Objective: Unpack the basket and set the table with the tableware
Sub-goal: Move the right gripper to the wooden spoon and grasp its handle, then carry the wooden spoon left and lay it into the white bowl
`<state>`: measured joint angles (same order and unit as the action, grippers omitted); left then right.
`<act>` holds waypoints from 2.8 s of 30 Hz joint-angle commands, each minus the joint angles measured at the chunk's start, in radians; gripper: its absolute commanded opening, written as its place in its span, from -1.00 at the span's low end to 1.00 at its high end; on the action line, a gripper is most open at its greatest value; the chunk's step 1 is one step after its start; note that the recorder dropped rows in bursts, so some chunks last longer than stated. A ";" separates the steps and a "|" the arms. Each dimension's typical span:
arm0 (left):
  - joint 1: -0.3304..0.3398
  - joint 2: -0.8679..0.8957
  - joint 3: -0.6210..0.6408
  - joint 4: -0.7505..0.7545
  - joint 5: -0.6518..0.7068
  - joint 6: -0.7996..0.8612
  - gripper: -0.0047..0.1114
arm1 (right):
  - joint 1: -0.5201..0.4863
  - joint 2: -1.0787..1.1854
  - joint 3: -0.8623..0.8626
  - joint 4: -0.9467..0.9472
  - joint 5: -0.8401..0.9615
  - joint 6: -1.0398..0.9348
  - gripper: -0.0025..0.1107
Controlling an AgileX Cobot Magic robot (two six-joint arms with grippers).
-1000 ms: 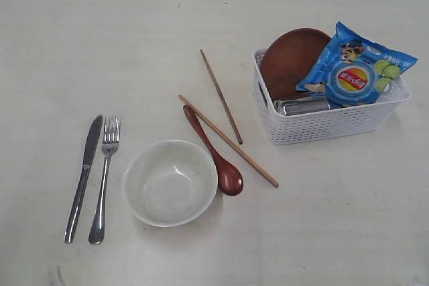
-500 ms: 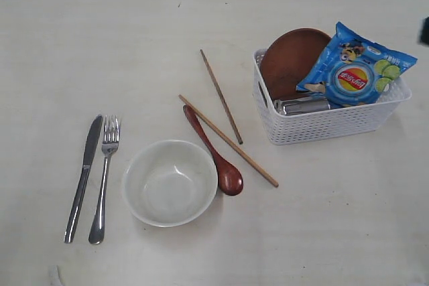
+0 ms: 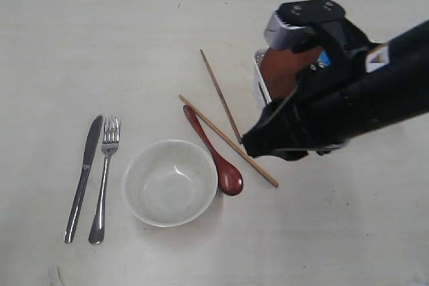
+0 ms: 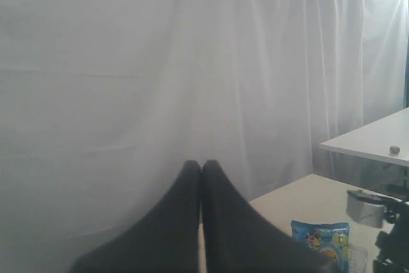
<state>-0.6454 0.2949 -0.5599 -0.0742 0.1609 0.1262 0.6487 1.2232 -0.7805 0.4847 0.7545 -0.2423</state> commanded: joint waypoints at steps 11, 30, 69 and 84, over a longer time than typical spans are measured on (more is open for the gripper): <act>0.004 -0.003 0.008 -0.012 0.051 -0.012 -0.92 | -0.005 0.532 -0.445 -0.095 0.053 0.018 -0.28; 0.004 -0.003 0.099 -0.012 0.047 -0.021 -0.92 | 0.031 0.960 -0.801 -0.234 0.145 0.110 -0.28; 0.004 -0.003 0.099 -0.012 0.050 -0.021 -0.92 | 0.051 1.026 -0.801 -0.359 0.065 0.144 -0.96; 0.004 -0.003 0.099 -0.012 0.050 -0.021 -0.92 | 0.051 0.852 -0.801 -0.359 -0.024 0.142 -0.96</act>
<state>-0.6454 0.2949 -0.4660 -0.0742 0.2095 0.1073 0.7039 2.1124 -1.5810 0.1334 0.7375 -0.0950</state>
